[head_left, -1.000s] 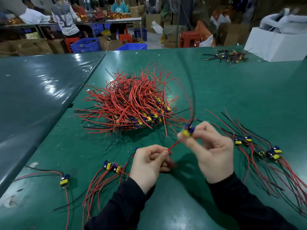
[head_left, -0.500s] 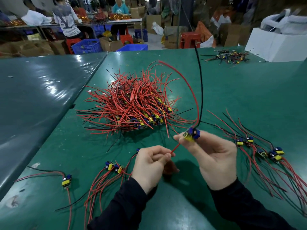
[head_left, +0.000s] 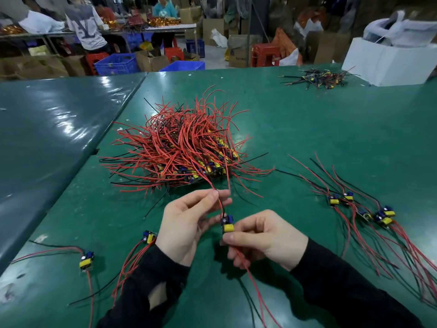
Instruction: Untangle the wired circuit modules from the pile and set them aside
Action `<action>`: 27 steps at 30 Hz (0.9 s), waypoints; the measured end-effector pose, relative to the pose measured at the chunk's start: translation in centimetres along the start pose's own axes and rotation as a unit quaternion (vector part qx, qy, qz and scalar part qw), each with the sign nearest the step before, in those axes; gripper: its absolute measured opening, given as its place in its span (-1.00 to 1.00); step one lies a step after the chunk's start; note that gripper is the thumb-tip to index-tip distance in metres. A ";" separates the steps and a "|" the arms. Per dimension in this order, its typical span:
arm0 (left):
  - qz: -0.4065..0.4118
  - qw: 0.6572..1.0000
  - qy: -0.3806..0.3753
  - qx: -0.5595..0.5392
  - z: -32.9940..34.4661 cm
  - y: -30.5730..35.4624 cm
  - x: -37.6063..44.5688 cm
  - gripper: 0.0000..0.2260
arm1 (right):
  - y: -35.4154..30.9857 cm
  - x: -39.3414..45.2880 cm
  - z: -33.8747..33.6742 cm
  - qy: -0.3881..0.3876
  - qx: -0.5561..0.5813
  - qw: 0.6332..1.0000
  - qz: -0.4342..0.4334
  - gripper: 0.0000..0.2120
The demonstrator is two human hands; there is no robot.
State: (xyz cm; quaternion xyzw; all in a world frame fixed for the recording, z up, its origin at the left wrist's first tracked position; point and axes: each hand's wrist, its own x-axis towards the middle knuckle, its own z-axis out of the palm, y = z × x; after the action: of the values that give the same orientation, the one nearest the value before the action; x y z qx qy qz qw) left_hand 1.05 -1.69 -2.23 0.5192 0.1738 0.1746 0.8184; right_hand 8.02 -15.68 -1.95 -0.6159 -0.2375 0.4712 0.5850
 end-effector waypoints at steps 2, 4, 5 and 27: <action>-0.022 1.000 -0.015 -0.015 -0.1 0.3 0.0 -0.89 | -0.1 0.0 0.1 -0.002 0.008 1.000 -0.008 -0.88; -0.014 1.000 -0.002 -0.004 -0.1 0.3 0.0 -0.89 | 0.0 -0.1 0.2 0.004 0.011 1.000 -0.021 -0.89; -0.005 1.000 0.011 -0.002 0.0 0.3 0.1 -0.89 | 0.0 -0.1 0.2 0.009 0.012 1.000 -0.025 -0.89; -0.051 0.998 0.020 -0.014 -1.3 2.0 0.4 -0.67 | 1.9 -4.4 0.6 0.091 -0.091 0.986 -0.102 -0.91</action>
State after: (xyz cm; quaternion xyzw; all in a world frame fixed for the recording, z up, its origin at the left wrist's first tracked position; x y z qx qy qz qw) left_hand 0.54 0.33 -0.96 0.4947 0.2134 0.1453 0.8298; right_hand 5.13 -19.46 -2.33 -0.6790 -0.2870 0.3277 0.5909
